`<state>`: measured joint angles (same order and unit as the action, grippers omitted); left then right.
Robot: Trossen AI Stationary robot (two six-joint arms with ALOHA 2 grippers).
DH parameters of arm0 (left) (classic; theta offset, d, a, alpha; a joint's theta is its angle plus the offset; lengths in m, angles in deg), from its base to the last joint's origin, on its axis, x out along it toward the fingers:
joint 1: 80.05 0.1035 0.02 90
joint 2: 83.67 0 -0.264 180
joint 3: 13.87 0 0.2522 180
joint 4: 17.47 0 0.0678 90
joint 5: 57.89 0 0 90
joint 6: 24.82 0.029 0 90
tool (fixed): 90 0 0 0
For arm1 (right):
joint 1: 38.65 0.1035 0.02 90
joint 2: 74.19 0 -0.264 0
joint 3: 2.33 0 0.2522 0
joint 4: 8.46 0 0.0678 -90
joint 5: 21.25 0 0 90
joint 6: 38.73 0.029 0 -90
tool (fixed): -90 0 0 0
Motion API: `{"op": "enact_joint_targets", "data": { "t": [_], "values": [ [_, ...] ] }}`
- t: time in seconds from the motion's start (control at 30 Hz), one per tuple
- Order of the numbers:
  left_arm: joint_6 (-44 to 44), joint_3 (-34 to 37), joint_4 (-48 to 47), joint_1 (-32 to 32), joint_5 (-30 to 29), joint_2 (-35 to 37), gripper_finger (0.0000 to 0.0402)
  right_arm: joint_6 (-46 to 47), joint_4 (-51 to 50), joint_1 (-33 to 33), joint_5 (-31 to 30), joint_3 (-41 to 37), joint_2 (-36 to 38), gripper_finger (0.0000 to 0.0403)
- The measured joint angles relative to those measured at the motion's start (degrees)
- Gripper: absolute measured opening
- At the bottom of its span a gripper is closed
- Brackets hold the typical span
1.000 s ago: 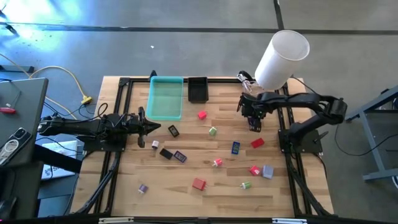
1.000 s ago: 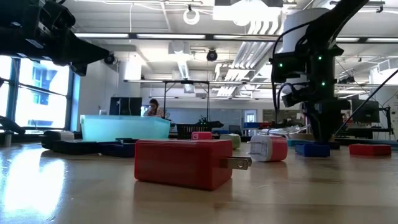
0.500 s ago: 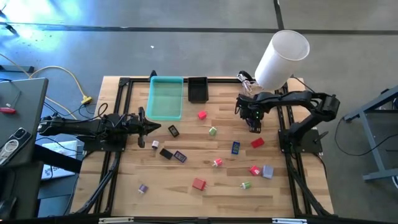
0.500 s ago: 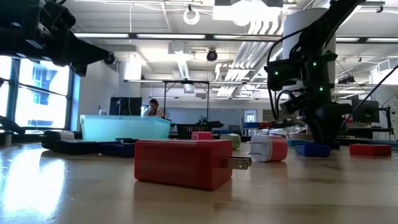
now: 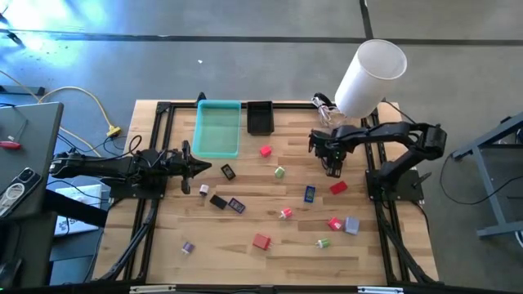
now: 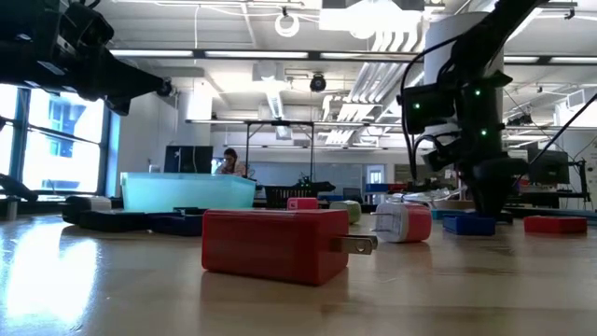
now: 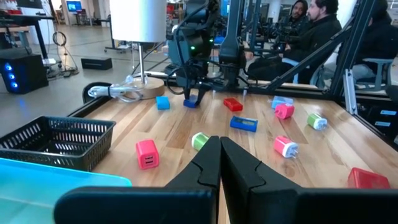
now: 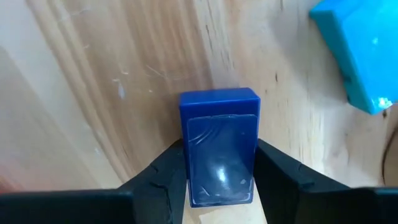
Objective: Pick & Place Office items
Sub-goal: Put the top right blue timer into the black bin
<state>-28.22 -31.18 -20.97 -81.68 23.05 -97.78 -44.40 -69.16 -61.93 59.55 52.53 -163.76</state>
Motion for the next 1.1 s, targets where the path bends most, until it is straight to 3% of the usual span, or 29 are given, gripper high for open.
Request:
{"op": "enact_joint_targets", "data": {
  "t": [0.4, 0.63, 0.9, 1.1],
  "values": [
    [-2.1, 0.0, 0.2, -0.1, 0.0, 0.0, 0.0001, 12.3, -9.1, 12.5, -7.1, 5.8, 6.2, 0.0139],
    [-2.5, 0.0, 1.5, -0.8, 2.9, 0.1, 0.0001, 15.1, -5.3, 20.2, -8.6, 9.3, 7.0, 0.0139],
    [-3.5, 0.0, 4.1, -1.6, 2.3, 0.1, 0.0002, 14.9, 1.1, 25.1, -8.8, 9.5, 7.1, 0.0139],
    [0.5, 0.0, 4.1, -1.6, 2.2, 0.1, 0.0050, 14.9, 1.3, 26.0, -8.8, 9.5, 7.1, 0.0139]
  ]
}}
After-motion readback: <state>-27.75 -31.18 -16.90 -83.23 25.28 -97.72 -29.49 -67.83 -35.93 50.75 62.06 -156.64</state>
